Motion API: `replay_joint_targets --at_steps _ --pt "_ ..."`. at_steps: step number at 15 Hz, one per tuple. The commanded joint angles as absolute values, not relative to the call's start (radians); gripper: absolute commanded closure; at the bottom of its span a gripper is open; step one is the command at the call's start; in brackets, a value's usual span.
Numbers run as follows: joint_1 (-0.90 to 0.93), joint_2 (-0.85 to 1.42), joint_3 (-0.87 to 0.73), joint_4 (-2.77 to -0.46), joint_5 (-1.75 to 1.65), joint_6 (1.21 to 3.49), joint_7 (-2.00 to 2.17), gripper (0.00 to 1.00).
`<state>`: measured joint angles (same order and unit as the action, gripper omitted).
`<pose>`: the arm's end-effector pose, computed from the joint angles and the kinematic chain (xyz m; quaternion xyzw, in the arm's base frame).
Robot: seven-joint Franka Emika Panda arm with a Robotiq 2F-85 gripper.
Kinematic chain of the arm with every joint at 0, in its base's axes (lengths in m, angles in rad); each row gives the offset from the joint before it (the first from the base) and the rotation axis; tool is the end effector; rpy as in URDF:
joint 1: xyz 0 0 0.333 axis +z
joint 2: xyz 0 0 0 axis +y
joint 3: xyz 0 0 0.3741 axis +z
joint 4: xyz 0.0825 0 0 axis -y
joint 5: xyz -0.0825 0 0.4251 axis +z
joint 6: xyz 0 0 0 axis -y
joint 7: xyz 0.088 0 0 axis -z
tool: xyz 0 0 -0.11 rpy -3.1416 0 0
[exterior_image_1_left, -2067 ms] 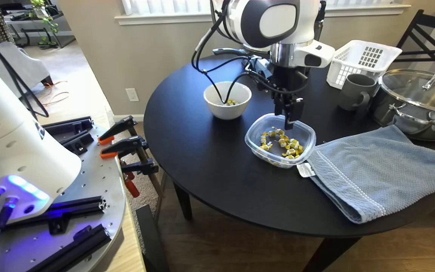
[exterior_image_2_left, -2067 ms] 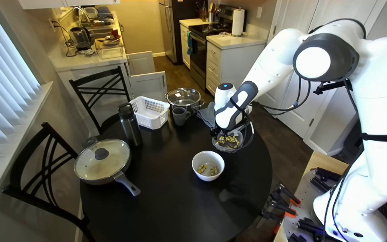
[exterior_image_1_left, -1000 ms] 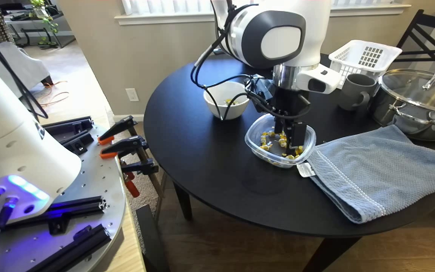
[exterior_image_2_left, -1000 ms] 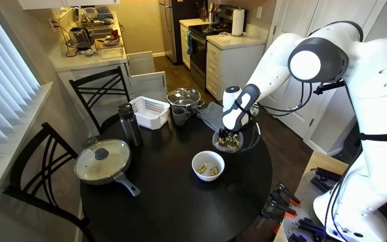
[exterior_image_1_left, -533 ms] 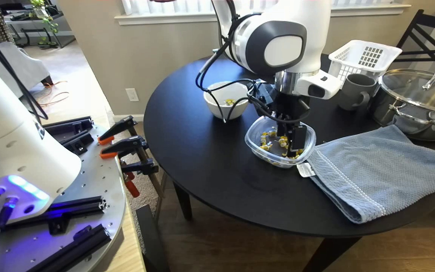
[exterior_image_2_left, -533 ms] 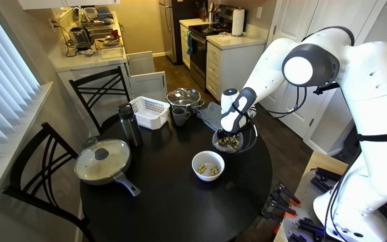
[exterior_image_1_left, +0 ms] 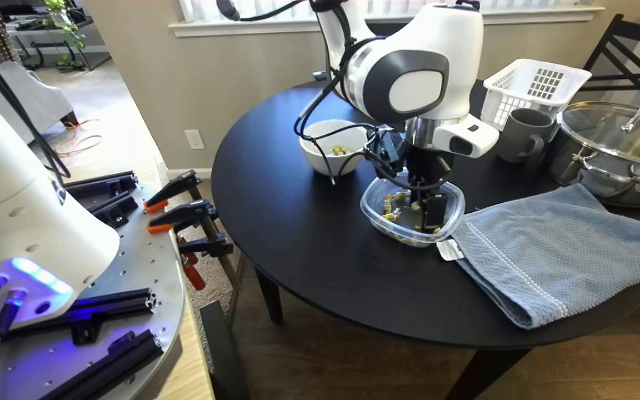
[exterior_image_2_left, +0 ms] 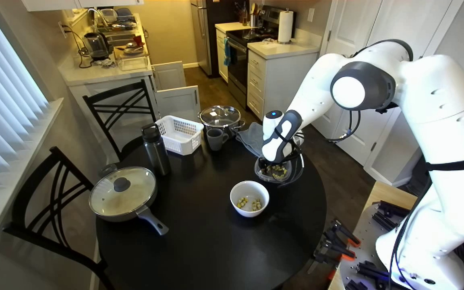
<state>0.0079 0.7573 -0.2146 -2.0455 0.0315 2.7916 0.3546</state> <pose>0.6130 -0.1323 0.0739 0.9624 -0.2629 0.0082 0.0675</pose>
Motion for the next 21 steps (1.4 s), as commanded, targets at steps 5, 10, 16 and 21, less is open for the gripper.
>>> replay_joint_targets --at_steps 5,10,16,21 --pt "0.019 0.772 -0.211 -2.030 0.086 2.807 0.376 0.65" --pt "0.018 0.759 -0.210 -2.031 0.094 2.798 0.371 0.97" --pt "0.013 0.695 -0.179 -2.072 0.079 2.792 0.320 0.95" --pt "0.010 0.553 -0.146 -2.166 0.036 2.764 0.204 0.95"
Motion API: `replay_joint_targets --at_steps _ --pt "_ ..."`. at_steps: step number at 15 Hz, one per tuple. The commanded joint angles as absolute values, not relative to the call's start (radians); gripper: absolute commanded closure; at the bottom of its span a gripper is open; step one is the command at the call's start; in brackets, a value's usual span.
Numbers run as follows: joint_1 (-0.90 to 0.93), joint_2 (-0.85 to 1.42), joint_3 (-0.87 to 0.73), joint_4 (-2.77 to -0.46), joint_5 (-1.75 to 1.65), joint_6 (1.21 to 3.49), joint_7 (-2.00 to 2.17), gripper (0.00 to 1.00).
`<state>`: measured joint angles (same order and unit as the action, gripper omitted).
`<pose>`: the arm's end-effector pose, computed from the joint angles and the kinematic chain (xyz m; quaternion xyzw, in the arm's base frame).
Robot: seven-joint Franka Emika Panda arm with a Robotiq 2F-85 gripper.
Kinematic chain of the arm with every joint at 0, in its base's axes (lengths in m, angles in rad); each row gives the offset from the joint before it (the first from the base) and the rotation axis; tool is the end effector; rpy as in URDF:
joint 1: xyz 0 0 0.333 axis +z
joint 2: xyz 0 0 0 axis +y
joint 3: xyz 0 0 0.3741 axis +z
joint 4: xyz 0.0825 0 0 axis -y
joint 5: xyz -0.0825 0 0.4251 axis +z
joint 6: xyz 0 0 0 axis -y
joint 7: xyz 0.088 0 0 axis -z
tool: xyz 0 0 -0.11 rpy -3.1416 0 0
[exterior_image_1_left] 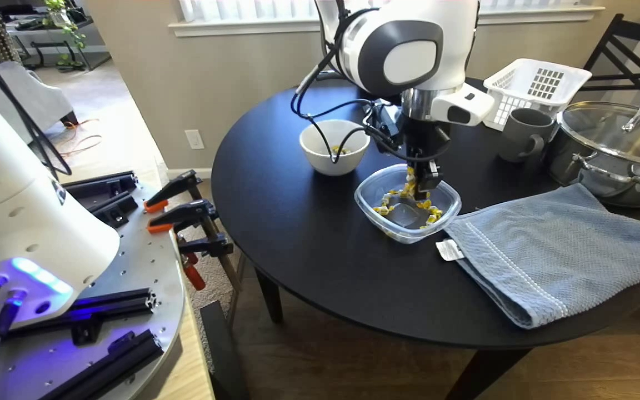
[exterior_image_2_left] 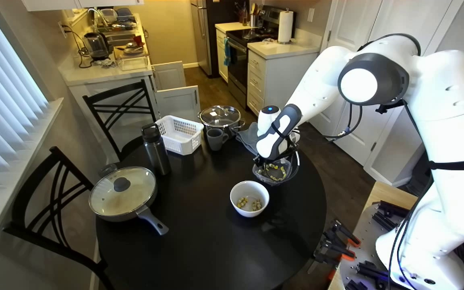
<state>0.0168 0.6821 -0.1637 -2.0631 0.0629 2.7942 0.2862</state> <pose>0.6281 -0.0958 0.1112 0.9733 -0.2241 0.0326 0.0372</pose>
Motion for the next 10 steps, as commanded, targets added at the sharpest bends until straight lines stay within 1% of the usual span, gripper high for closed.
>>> replay_joint_targets --at_steps 1,7,10 --pt "0.011 0.524 -0.143 -2.184 0.029 2.749 0.185 0.95" --pt "-0.013 0.316 -0.022 -2.312 0.034 2.648 -0.008 0.95" --pt "-0.004 0.253 0.039 -2.344 0.053 2.611 -0.068 0.95"
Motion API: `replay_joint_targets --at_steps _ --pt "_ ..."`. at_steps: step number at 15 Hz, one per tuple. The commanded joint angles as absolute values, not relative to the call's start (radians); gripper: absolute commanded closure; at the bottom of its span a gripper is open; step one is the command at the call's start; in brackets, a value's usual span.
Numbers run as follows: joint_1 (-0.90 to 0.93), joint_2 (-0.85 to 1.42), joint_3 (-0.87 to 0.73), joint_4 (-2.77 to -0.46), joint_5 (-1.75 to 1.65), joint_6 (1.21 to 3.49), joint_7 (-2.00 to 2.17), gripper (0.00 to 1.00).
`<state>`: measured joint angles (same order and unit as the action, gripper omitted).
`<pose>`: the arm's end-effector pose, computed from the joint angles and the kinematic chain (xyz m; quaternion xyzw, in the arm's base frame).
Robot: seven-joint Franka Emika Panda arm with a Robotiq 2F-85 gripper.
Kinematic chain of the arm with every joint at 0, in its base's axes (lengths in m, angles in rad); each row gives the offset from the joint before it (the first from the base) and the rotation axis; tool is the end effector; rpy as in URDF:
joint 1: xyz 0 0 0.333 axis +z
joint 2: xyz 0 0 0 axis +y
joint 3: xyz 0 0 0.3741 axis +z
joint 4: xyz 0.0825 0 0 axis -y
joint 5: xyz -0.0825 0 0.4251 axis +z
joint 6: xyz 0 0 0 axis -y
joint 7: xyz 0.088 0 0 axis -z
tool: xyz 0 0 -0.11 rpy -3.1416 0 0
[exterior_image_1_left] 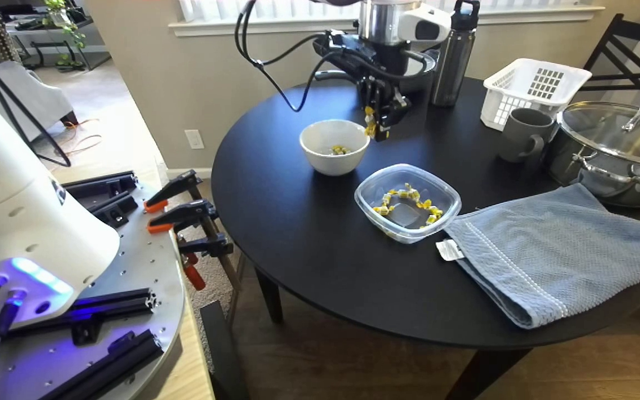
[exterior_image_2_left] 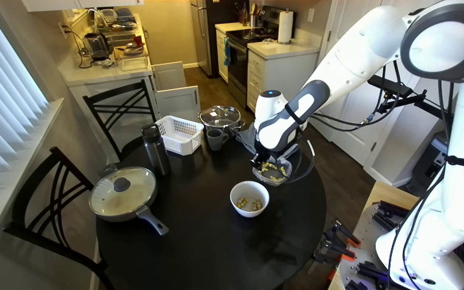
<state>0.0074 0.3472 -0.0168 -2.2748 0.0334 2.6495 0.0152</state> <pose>0.5785 -0.0064 0.2212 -0.9995 0.0264 -0.0138 0.0053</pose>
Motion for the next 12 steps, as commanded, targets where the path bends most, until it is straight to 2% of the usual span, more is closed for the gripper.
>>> replay_joint_targets --at_steps 1,7,8,9,12 --pt "0.001 0.240 0.056 -2.350 0.057 2.599 -0.082 0.95" --pt "0.024 0.215 0.119 -2.372 0.069 2.587 -0.121 0.95" --pt "0.026 0.216 0.123 -2.374 0.068 2.588 -0.123 0.56" --pt "0.030 0.219 0.124 -2.376 0.060 2.593 -0.118 0.56" --pt "0.028 0.221 0.133 -2.379 0.074 2.590 -0.132 0.37"
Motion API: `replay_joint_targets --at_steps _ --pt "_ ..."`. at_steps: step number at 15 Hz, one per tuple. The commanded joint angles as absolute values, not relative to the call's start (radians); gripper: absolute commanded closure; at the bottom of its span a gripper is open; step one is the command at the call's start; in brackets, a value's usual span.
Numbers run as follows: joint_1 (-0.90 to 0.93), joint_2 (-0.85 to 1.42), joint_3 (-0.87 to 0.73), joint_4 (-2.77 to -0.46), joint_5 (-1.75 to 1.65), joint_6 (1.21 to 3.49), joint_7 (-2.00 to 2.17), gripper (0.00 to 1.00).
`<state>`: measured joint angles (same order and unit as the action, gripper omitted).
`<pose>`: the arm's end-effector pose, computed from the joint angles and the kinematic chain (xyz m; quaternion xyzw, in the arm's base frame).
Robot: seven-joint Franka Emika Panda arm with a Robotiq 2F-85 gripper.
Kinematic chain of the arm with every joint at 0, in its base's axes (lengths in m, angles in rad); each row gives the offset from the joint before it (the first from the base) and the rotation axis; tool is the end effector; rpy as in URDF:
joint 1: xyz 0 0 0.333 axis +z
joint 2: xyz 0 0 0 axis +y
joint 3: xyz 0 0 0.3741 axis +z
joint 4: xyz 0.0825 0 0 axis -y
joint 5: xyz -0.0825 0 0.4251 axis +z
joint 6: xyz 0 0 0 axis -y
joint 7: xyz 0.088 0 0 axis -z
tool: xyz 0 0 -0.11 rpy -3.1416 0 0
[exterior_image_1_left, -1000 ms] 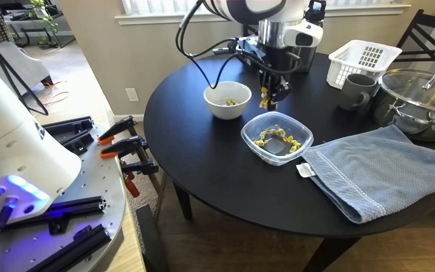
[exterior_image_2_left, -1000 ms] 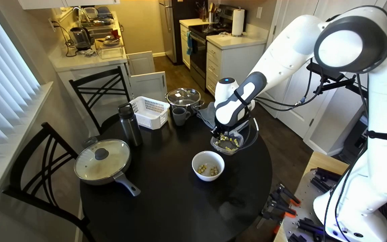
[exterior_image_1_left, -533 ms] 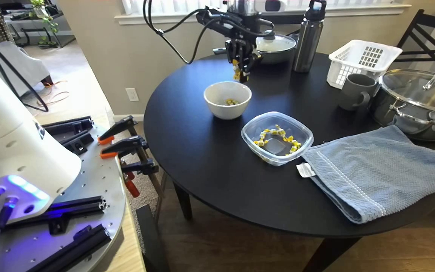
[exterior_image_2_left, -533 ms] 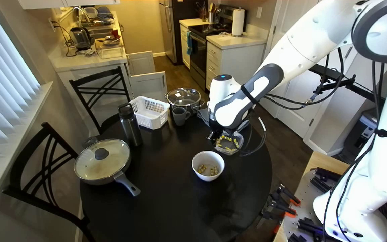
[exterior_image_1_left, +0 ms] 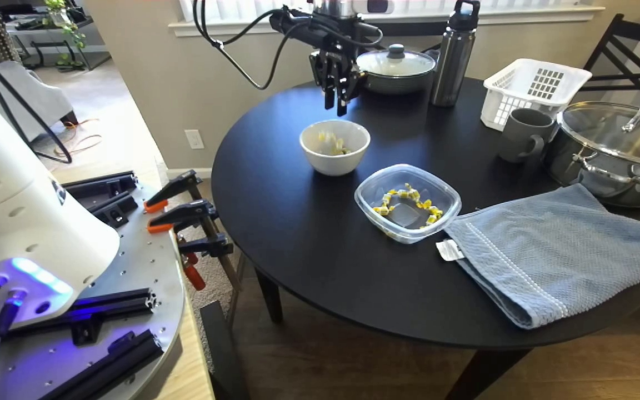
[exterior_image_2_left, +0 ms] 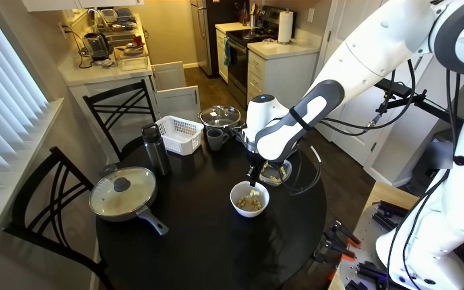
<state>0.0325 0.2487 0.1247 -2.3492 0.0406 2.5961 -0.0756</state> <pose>0.5437 0.0861 0.2450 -0.9950 -0.0970 0.0012 0.0258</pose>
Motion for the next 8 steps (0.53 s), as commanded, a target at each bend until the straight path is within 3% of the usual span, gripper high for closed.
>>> replay_joint_targets --at_steps 1,5,8 --pt "0.027 0.221 0.133 -2.380 0.075 2.592 -0.133 0.31" --pt "0.024 0.211 0.102 -2.388 0.039 2.596 -0.108 0.05" --pt "0.011 0.219 0.027 -2.383 -0.019 2.607 -0.063 0.00"
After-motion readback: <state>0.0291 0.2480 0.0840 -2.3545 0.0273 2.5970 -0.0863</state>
